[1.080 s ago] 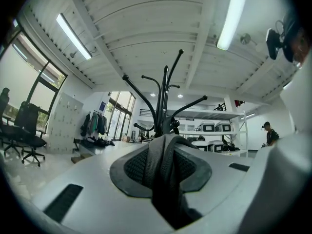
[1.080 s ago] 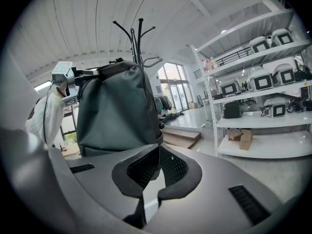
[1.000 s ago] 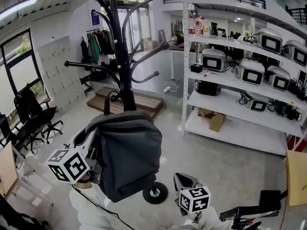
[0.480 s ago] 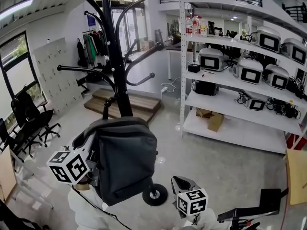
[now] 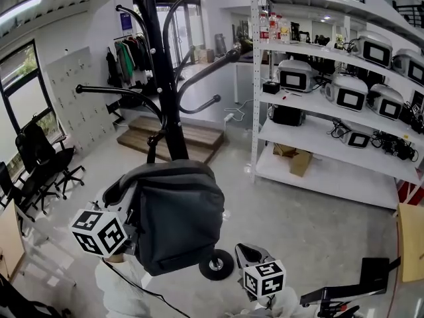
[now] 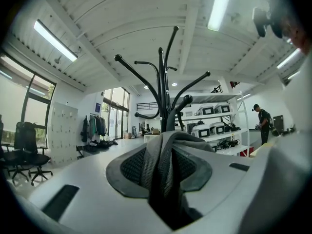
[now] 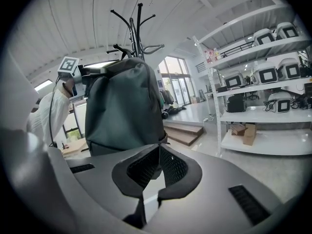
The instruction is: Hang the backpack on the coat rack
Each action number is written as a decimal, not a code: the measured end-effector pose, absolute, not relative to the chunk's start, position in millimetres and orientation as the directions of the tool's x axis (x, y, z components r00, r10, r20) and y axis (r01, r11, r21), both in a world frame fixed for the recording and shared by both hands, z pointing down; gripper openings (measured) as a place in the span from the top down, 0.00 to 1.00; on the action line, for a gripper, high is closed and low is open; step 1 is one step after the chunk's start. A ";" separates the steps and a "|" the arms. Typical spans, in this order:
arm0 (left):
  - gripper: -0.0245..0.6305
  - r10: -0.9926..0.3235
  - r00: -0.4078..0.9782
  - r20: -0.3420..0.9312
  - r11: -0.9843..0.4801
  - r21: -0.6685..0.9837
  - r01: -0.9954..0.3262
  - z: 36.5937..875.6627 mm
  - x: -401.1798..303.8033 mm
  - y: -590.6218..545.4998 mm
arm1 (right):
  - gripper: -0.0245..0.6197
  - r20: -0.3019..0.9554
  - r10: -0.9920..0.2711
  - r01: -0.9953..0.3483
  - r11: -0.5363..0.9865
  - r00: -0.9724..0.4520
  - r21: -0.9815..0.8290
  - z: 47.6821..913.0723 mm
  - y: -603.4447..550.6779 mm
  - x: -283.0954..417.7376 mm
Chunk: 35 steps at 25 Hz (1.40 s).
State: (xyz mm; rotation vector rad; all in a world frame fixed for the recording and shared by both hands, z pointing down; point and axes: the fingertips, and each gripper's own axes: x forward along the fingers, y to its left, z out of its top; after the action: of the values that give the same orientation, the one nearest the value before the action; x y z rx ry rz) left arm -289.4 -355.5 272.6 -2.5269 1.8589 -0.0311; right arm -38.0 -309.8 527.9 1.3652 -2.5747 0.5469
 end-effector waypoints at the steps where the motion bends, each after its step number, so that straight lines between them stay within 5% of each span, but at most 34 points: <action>1: 0.82 -0.956 0.292 0.004 -0.292 -0.028 -0.956 273.3 -290.5 -356.1 | 0.94 0.325 -0.757 -0.824 0.514 -0.566 -0.237 529.7 -309.8 -39.2; 17: 0.65 -0.953 -0.050 -0.300 0.133 -0.260 -0.956 271.8 -315.0 -333.7 | 0.94 0.357 -0.726 -0.809 0.542 -0.587 -0.228 540.3 -308.3 -49.1; 22: 0.64 -0.941 -0.077 -0.328 0.099 -0.051 -0.994 276.9 -330.4 -314.2 | 0.94 0.358 -0.713 -0.797 0.560 -0.603 -0.227 540.1 -304.0 -51.5; 35: 0.64 -0.942 -0.062 -0.330 0.071 -0.014 -0.997 321.8 -268.1 -242.3 | 0.94 0.344 -0.669 -0.750 0.621 -0.659 -0.228 532.9 -288.7 -62.3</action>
State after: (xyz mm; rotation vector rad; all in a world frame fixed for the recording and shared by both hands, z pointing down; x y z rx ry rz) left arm -268.1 -242.3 321.8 -1.9577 2.0970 0.3167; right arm -62.3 -288.7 532.9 1.1650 -2.6195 0.5223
